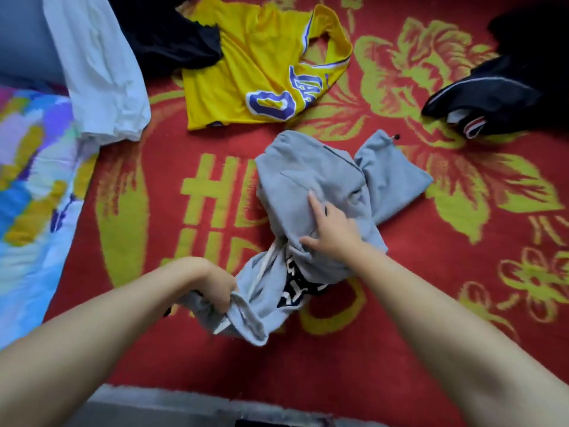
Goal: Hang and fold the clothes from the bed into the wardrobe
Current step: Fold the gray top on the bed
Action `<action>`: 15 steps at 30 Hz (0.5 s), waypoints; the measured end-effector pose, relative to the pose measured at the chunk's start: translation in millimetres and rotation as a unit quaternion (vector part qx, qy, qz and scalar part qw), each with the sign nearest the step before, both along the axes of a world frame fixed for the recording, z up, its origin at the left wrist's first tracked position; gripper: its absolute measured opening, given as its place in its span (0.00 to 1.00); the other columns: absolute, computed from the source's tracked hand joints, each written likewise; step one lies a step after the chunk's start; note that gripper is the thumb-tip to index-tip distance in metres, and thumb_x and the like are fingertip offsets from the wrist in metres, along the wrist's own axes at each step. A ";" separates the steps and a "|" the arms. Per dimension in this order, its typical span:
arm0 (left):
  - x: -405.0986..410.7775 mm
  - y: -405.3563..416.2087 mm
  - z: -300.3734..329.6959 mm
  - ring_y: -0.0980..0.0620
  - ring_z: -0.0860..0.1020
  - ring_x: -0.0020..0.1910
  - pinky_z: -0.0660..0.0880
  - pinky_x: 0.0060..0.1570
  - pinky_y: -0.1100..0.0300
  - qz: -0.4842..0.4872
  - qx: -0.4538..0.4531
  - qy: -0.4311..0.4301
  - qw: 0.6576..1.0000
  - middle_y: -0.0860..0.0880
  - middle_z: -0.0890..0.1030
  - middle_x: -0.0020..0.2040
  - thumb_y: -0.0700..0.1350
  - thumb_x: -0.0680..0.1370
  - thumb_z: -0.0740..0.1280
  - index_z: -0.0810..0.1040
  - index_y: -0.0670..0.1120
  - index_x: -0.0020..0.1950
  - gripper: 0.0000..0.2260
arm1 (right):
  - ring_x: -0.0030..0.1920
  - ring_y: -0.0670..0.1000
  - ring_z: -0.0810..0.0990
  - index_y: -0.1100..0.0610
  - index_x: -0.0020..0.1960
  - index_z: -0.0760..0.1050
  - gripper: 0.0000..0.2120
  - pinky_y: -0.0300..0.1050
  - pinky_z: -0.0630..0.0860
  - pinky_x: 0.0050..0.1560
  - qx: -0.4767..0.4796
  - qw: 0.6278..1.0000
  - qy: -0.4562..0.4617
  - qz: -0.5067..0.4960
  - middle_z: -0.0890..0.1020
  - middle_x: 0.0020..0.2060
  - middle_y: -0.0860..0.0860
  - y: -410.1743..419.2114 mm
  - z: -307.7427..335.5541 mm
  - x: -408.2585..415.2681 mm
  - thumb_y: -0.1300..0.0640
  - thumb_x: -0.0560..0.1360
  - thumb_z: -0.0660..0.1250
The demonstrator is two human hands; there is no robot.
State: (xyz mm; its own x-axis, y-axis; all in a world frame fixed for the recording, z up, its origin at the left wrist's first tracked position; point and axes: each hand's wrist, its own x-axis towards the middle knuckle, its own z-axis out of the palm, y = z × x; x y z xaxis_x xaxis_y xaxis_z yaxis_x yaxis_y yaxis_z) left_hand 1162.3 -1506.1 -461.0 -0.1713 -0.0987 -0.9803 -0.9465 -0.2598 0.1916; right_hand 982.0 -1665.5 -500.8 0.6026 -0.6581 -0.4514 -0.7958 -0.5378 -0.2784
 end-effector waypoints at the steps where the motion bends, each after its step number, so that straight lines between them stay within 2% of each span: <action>1: 11.3 3.9 2.6 0.50 0.72 0.32 0.67 0.25 0.66 -0.048 0.017 -0.024 0.998 0.48 0.73 0.32 0.38 0.75 0.60 0.78 0.44 0.49 0.08 | 0.64 0.61 0.71 0.51 0.78 0.46 0.39 0.54 0.71 0.59 0.014 0.998 0.048 -0.031 0.71 0.65 0.62 3.5 -6.2 0.6 0.50 0.75 0.64; 2: 23.7 8.4 4.6 0.48 0.74 0.33 0.70 0.29 0.66 -0.097 0.042 -0.044 0.993 0.45 0.75 0.34 0.39 0.77 0.60 0.79 0.41 0.51 0.09 | 0.61 0.62 0.74 0.53 0.77 0.54 0.32 0.52 0.71 0.56 0.041 0.994 0.038 -0.089 0.75 0.61 0.64 3.9 -7.8 0.9 0.56 0.76 0.62; 3: 40.4 12.2 5.0 0.46 0.78 0.39 0.72 0.36 0.63 -0.130 0.066 -0.065 0.987 0.41 0.79 0.41 0.40 0.79 0.59 0.78 0.39 0.53 0.10 | 0.59 0.62 0.76 0.56 0.71 0.65 0.23 0.50 0.71 0.54 0.073 0.986 -0.006 -0.151 0.78 0.57 0.64 2.1 -7.1 2.2 0.60 0.76 0.59; 4: 59.2 16.8 6.8 0.43 0.79 0.49 0.73 0.45 0.60 -0.139 0.096 -0.093 0.981 0.40 0.80 0.51 0.39 0.80 0.57 0.77 0.35 0.58 0.13 | 0.56 0.61 0.77 0.58 0.58 0.74 0.13 0.48 0.71 0.49 0.103 0.972 -0.052 -0.203 0.80 0.52 0.64 0.2 -4.4 3.4 0.63 0.75 0.58; 5: 77.6 20.0 9.3 0.45 0.77 0.58 0.73 0.52 0.60 -0.124 0.131 -0.121 0.976 0.42 0.78 0.60 0.39 0.81 0.56 0.75 0.34 0.61 0.14 | 0.51 0.58 0.78 0.59 0.45 0.75 0.08 0.47 0.68 0.43 0.120 0.961 -0.085 -0.234 0.80 0.45 0.62 -2.8 -0.1 1.2 0.63 0.75 0.58; 6: 93.8 21.9 13.1 0.48 0.75 0.61 0.72 0.55 0.62 -0.092 0.151 -0.146 0.973 0.48 0.75 0.63 0.39 0.82 0.55 0.75 0.35 0.61 0.14 | 0.46 0.56 0.77 0.58 0.36 0.71 0.09 0.47 0.65 0.38 0.120 0.952 -0.111 -0.258 0.78 0.39 0.60 -5.9 3.7 -5.7 0.63 0.74 0.57; 7: 106.1 21.6 17.4 0.50 0.74 0.59 0.72 0.54 0.62 -0.085 0.132 -0.183 0.971 0.50 0.73 0.62 0.42 0.82 0.56 0.75 0.38 0.61 0.13 | 0.42 0.55 0.75 0.58 0.33 0.68 0.11 0.47 0.62 0.35 0.112 0.942 -0.128 -0.289 0.75 0.34 0.58 -10.1 7.6 -17.0 0.62 0.74 0.57; 8: 117.9 20.8 20.8 0.49 0.74 0.59 0.72 0.56 0.57 -0.111 0.080 -0.232 0.963 0.50 0.73 0.63 0.47 0.81 0.60 0.74 0.42 0.64 0.14 | 0.42 0.55 0.74 0.58 0.32 0.68 0.11 0.48 0.61 0.35 0.094 0.937 -0.125 -0.313 0.75 0.33 0.57 -13.8 13.8 -32.2 0.60 0.73 0.56; 9: 128.3 20.1 16.5 0.46 0.73 0.63 0.69 0.61 0.48 -0.153 0.016 -0.282 0.947 0.50 0.72 0.66 0.52 0.79 0.63 0.69 0.46 0.70 0.20 | 0.44 0.57 0.76 0.58 0.33 0.70 0.10 0.48 0.63 0.36 0.072 0.937 -0.105 -0.327 0.77 0.35 0.59 -17.2 18.0 -49.1 0.59 0.72 0.56; 10: 130.7 19.2 12.3 0.44 0.69 0.68 0.64 0.65 0.40 -0.194 -0.018 -0.316 0.929 0.49 0.69 0.70 0.56 0.78 0.65 0.63 0.49 0.74 0.27 | 0.48 0.59 0.78 0.58 0.38 0.74 0.10 0.47 0.66 0.40 0.058 0.945 -0.036 -0.321 0.81 0.42 0.61 -20.1 20.6 -67.9 0.59 0.73 0.57; 11: 126.7 16.4 7.9 0.43 0.66 0.71 0.60 0.66 0.35 -0.178 -0.052 -0.318 0.930 0.48 0.67 0.72 0.58 0.76 0.65 0.61 0.50 0.75 0.30 | 0.54 0.61 0.79 0.60 0.45 0.78 0.11 0.48 0.69 0.44 0.062 0.952 0.066 -0.293 0.81 0.50 0.63 -22.4 22.1 -85.3 0.60 0.75 0.57; 13: 110.1 -0.8 -6.4 0.43 0.67 0.69 0.63 0.66 0.37 -0.055 -0.186 -0.246 0.950 0.46 0.68 0.70 0.58 0.76 0.64 0.64 0.50 0.72 0.27 | 0.61 0.60 0.77 0.62 0.59 0.77 0.15 0.48 0.73 0.55 0.093 0.941 0.265 -0.188 0.79 0.60 0.61 -23.1 21.8 -109.2 0.59 0.77 0.59; 14: 96.0 -13.5 -11.6 0.43 0.68 0.67 0.66 0.64 0.41 0.022 -0.261 -0.193 0.946 0.45 0.69 0.69 0.57 0.77 0.63 0.66 0.48 0.71 0.25 | 0.62 0.59 0.76 0.61 0.63 0.75 0.17 0.49 0.72 0.59 0.103 0.927 0.326 -0.155 0.78 0.62 0.60 -21.5 22.7 -112.4 0.58 0.77 0.60; 15: 79.1 -26.0 -17.7 0.42 0.70 0.66 0.69 0.62 0.44 0.100 -0.329 -0.139 0.929 0.43 0.70 0.68 0.56 0.77 0.63 0.66 0.47 0.70 0.25 | 0.63 0.59 0.75 0.59 0.64 0.74 0.18 0.52 0.71 0.61 0.104 0.918 0.345 -0.163 0.77 0.63 0.58 -19.9 24.8 -110.1 0.57 0.76 0.61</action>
State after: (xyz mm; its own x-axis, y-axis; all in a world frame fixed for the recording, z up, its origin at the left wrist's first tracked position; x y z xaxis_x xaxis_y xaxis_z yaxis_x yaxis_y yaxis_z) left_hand 1241.4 -1532.1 -478.7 0.1655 -0.6945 -0.7002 -0.9284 -0.3493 0.1270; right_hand 872.0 -1685.4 -476.1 -0.0884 -0.6094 -0.7879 -0.9307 -0.2314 0.2834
